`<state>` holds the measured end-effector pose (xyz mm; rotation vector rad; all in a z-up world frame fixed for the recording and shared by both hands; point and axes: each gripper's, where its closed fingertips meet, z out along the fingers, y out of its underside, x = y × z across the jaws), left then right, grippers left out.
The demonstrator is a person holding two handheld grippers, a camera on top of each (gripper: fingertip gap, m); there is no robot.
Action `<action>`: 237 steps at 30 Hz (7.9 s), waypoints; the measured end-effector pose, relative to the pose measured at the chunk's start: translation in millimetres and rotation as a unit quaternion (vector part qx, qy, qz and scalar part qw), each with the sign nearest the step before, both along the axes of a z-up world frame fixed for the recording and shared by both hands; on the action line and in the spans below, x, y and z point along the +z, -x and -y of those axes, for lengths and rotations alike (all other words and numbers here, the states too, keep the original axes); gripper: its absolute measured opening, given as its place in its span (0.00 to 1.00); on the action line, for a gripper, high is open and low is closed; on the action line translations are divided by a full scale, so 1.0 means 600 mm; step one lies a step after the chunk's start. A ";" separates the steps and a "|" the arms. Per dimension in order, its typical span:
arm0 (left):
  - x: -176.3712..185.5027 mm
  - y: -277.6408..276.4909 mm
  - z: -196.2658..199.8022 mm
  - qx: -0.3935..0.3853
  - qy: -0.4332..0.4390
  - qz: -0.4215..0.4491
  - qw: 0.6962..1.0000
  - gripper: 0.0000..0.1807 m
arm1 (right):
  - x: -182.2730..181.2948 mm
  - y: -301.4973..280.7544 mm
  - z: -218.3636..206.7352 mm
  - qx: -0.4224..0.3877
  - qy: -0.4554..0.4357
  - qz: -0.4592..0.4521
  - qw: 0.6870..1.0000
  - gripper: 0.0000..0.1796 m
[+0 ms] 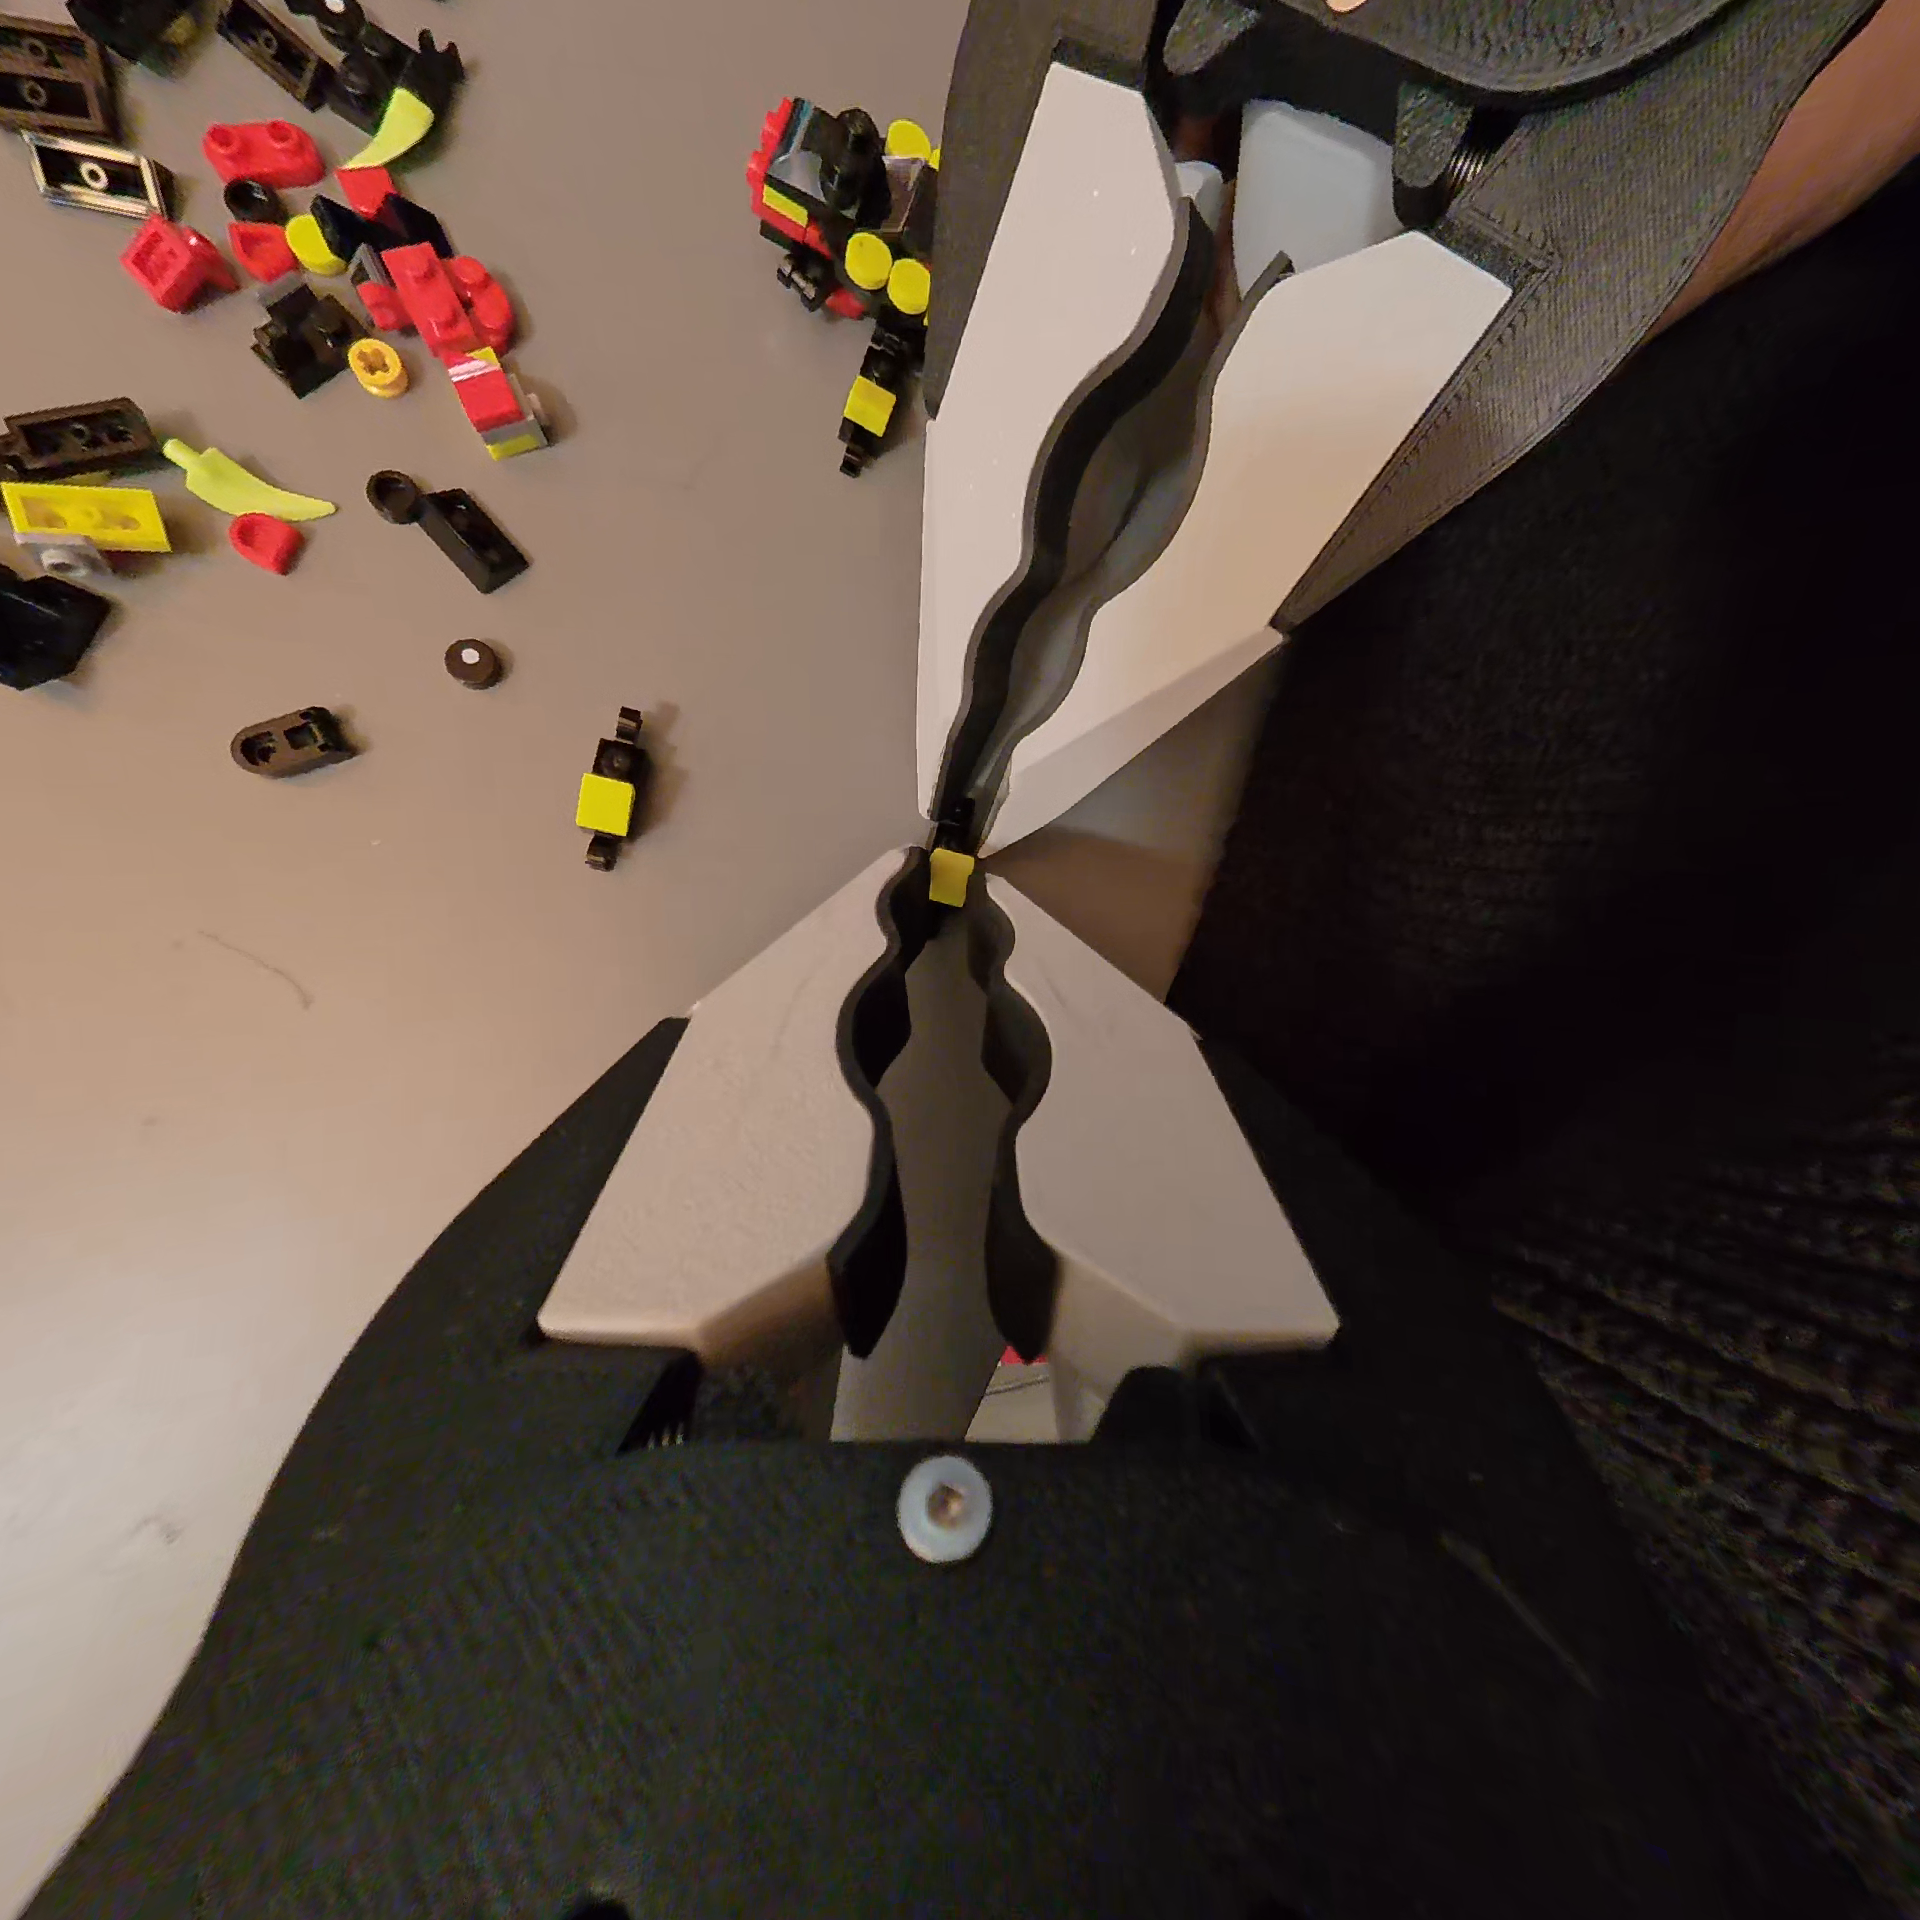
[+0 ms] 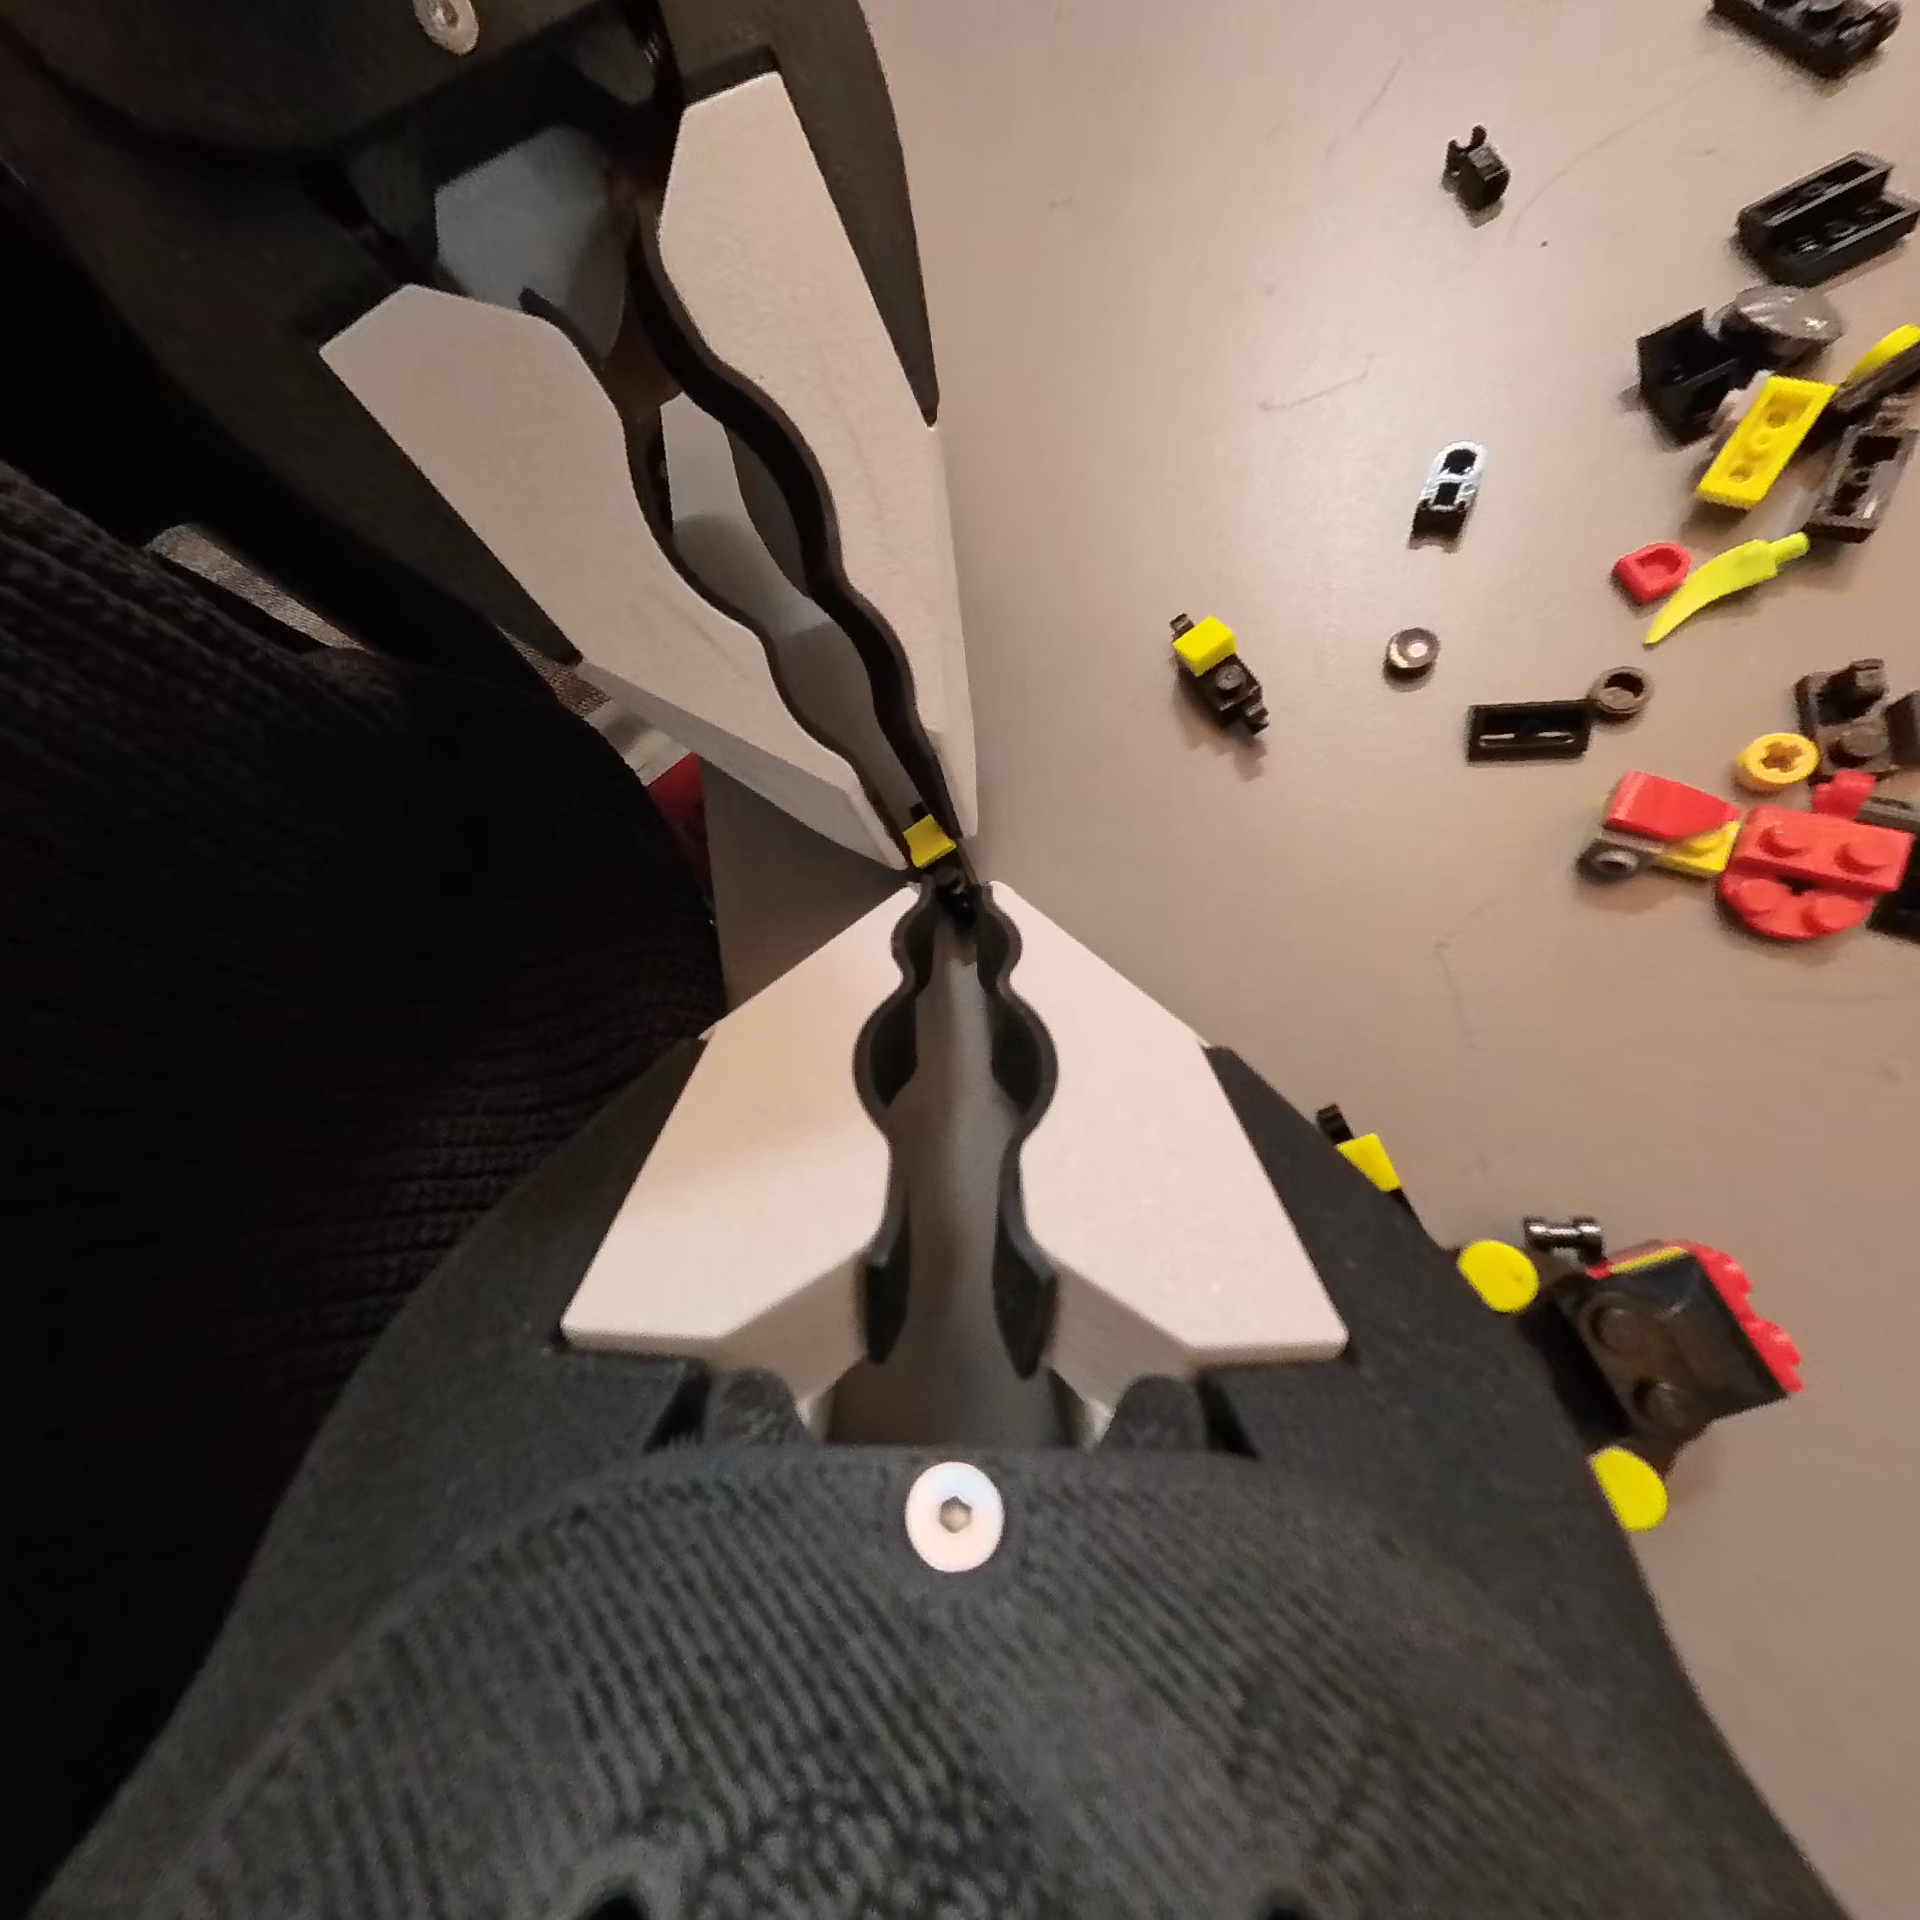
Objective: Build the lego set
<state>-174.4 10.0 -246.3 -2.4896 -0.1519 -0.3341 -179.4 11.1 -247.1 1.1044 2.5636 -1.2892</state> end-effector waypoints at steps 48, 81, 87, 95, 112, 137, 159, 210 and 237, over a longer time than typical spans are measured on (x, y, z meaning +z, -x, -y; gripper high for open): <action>0.000 0.000 0.001 0.012 -0.018 -0.029 0.999 0.04 | 0.015 0.009 0.008 -0.008 -0.003 0.001 1.000 0.00; -0.006 0.012 0.029 0.029 -0.009 0.022 0.999 0.06 | -0.003 0.000 0.017 0.056 -0.070 -0.078 0.993 0.04; 0.031 0.060 0.027 0.105 -0.071 0.037 0.991 0.06 | 0.045 0.023 0.010 0.027 -0.033 -0.145 0.988 0.04; 0.132 0.033 0.001 0.114 -0.224 0.270 0.929 0.15 | 0.133 0.033 -0.011 0.027 -0.024 -0.324 0.945 0.04; 0.133 -0.001 -0.012 0.087 -0.209 0.313 0.923 0.06 | 0.136 0.008 0.002 0.099 -0.088 -0.425 0.895 0.04; 0.121 -0.018 -0.011 0.073 -0.178 0.365 0.911 0.05 | 0.122 -0.011 0.006 0.151 -0.089 -0.433 0.884 0.04; 0.126 -0.011 -0.011 0.077 -0.192 0.362 0.909 0.05 | 0.133 0.001 -0.008 0.095 0.022 -0.331 0.939 0.14; 0.130 -0.020 -0.019 0.037 -0.215 0.226 0.949 0.02 | 0.151 -0.010 -0.008 0.069 0.230 -0.085 0.967 0.06; 0.156 -0.023 -0.019 0.035 -0.247 0.259 0.933 0.04 | 0.168 -0.012 -0.011 0.071 0.247 -0.107 0.960 0.07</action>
